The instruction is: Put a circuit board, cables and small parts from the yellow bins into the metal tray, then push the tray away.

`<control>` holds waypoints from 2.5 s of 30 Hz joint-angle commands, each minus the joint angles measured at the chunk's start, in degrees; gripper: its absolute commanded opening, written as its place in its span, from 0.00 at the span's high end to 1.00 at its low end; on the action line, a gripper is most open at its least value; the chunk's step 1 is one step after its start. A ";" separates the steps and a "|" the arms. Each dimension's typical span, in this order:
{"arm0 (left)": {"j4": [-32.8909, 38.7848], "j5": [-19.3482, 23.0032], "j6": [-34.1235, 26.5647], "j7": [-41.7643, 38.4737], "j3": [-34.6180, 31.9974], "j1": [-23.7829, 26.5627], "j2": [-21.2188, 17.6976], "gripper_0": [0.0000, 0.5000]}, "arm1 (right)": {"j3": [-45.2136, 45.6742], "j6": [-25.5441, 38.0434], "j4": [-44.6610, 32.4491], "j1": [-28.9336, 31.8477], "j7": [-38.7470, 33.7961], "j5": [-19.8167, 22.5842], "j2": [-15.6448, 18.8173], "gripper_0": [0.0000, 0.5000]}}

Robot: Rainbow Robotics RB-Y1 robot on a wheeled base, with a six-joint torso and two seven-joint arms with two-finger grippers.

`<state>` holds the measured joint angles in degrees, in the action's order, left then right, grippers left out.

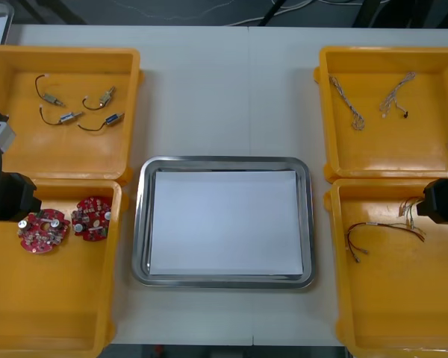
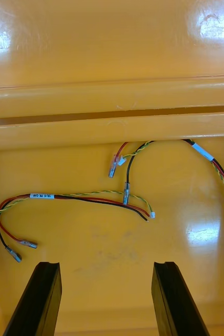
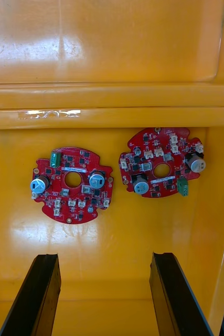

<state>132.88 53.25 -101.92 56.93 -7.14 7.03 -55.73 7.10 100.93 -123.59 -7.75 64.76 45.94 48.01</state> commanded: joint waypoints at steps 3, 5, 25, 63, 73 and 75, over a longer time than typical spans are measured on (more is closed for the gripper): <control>1.24 0.37 -0.47 3.98 -1.47 -0.88 -2.54 0.00 | 1.69 0.41 -0.86 0.81 0.72 -0.06 -0.55 0.00; 1.24 0.37 -0.47 3.98 -1.47 -0.88 -2.54 0.00 | 1.69 0.41 -0.86 0.81 0.72 -0.06 -0.55 0.00; 2.30 3.53 -0.21 10.40 -5.69 -1.41 0.53 0.00 | 1.34 -6.98 2.83 5.20 14.34 -3.14 0.77 0.00; -20.82 -4.99 24.32 25.87 -0.15 -9.67 5.37 0.00 | 2.39 -23.41 15.75 10.30 51.52 0.03 -0.37 0.00; -22.75 -7.81 24.14 26.83 1.25 -8.44 5.28 0.00 | -1.56 -24.99 15.75 10.30 50.20 -1.29 -0.81 0.00; -22.84 -7.98 24.14 26.83 1.34 -8.44 5.37 0.00 | -2.18 -25.17 15.75 10.30 50.02 -1.73 -1.34 0.00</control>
<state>110.34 46.18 -78.33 76.85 -6.82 -1.93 -50.61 6.56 76.41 -107.34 1.60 114.64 45.16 47.90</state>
